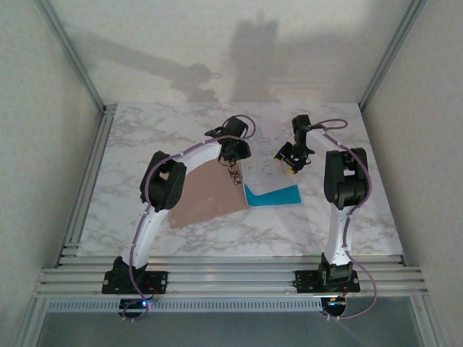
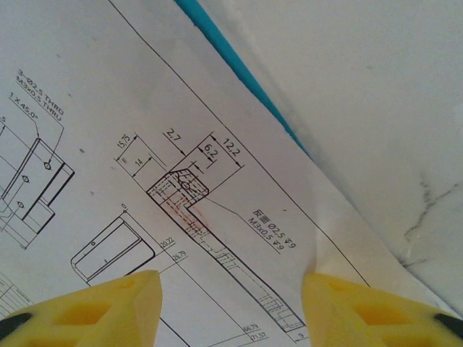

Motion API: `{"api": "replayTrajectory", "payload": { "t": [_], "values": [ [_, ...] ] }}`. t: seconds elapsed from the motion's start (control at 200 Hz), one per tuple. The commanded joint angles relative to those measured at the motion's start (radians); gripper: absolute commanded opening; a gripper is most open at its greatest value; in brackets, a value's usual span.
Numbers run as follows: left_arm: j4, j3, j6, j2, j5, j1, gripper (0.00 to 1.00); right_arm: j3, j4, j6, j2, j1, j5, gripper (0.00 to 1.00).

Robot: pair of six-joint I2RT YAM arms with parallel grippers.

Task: Put the files into the folder

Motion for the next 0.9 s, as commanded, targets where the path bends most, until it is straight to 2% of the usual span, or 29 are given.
{"api": "replayTrajectory", "payload": {
  "t": [0.0, 0.195, 0.365, 0.426, 0.526, 0.716, 0.896],
  "values": [
    [0.007, -0.009, -0.003, 0.016, 0.016, -0.002, 0.35, -0.023, -0.001, 0.001, 0.004, 0.003, -0.023, 0.56],
    [0.008, -0.022, 0.002, 0.001, 0.002, -0.004, 0.3, -0.024, -0.004, -0.003, -0.007, 0.003, -0.021, 0.56],
    [0.003, -0.024, 0.008, -0.022, -0.02, -0.008, 0.22, -0.022, -0.006, -0.001, -0.016, 0.002, -0.018, 0.56],
    [0.002, -0.024, 0.009, -0.029, -0.026, -0.008, 0.16, -0.022, -0.007, -0.001, -0.022, 0.003, -0.018, 0.56],
    [-0.004, -0.026, 0.012, -0.041, -0.031, -0.012, 0.0, -0.021, -0.005, -0.001, -0.048, 0.004, -0.006, 0.59],
    [0.007, -0.05, -0.003, -0.103, -0.029, -0.012, 0.0, -0.023, -0.002, 0.006, -0.149, 0.005, 0.034, 0.7],
    [-0.005, -0.085, -0.018, -0.177, -0.012, -0.006, 0.0, -0.051, 0.004, 0.033, -0.248, 0.005, 0.043, 0.72]
  ]
}}
